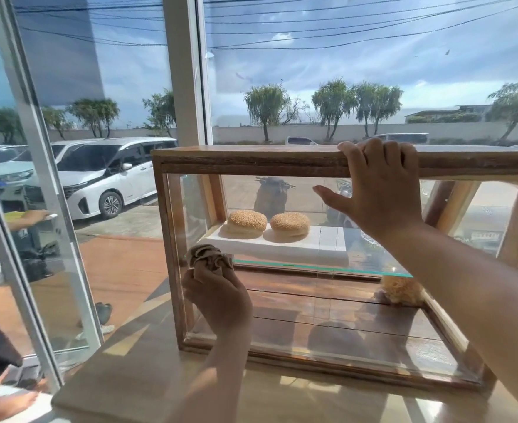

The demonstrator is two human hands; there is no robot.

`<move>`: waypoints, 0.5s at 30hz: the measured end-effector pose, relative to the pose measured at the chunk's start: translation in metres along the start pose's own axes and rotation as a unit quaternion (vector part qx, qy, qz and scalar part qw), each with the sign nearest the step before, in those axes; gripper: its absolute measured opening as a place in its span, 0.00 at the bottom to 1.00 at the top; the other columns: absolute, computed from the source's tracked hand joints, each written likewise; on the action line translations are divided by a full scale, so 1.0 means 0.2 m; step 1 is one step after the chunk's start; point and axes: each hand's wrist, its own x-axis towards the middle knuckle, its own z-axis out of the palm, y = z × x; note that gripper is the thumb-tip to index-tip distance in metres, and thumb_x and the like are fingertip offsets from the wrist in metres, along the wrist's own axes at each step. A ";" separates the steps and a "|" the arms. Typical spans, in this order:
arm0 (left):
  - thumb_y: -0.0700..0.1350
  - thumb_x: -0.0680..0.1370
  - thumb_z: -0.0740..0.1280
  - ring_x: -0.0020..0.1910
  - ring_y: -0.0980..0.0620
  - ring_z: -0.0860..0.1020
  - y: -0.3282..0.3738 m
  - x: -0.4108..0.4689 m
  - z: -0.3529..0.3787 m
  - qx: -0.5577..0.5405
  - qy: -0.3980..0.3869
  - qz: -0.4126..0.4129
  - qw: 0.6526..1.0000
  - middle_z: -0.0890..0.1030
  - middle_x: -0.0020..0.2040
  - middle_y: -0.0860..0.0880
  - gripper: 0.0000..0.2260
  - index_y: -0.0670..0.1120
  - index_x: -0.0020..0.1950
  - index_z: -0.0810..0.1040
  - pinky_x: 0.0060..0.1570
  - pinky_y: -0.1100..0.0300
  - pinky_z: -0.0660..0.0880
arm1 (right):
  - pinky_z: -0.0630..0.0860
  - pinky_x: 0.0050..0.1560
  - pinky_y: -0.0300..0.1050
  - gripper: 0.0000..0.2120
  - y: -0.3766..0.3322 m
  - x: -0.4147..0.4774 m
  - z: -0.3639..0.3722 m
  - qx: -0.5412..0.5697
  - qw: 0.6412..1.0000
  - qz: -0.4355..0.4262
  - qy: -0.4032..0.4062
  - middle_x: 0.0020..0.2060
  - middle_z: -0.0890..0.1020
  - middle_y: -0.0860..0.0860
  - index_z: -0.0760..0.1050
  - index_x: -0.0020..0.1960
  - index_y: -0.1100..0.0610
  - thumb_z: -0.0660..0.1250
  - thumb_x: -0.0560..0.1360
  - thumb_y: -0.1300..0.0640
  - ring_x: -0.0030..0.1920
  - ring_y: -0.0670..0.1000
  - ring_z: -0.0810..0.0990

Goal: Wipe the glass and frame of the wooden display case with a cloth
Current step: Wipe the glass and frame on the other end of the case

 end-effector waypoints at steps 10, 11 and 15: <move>0.46 0.74 0.69 0.49 0.41 0.72 0.23 -0.24 0.06 0.001 -0.068 0.393 0.917 0.75 0.57 0.41 0.14 0.47 0.58 0.70 0.48 0.49 0.72 | 0.63 0.57 0.57 0.33 0.00 0.00 0.00 -0.006 1.000 -0.003 -0.008 0.50 0.72 0.59 0.69 0.63 0.59 0.58 0.75 0.30 0.50 0.60 0.69; 0.46 0.74 0.69 0.49 0.42 0.72 0.26 -0.24 0.06 -0.008 -0.073 0.425 0.902 0.75 0.56 0.42 0.13 0.49 0.57 0.71 0.48 0.50 0.72 | 0.63 0.57 0.57 0.33 0.00 0.00 0.00 -0.005 1.000 -0.004 -0.009 0.50 0.72 0.59 0.69 0.63 0.59 0.59 0.75 0.30 0.50 0.60 0.69; 0.47 0.73 0.72 0.49 0.44 0.73 0.14 -0.19 0.06 0.010 -0.056 0.478 0.877 0.76 0.56 0.45 0.13 0.51 0.55 0.73 0.47 0.51 0.72 | 0.62 0.56 0.56 0.33 0.00 0.00 -0.01 0.000 1.000 -0.006 -0.002 0.49 0.72 0.58 0.69 0.63 0.58 0.60 0.75 0.31 0.49 0.60 0.70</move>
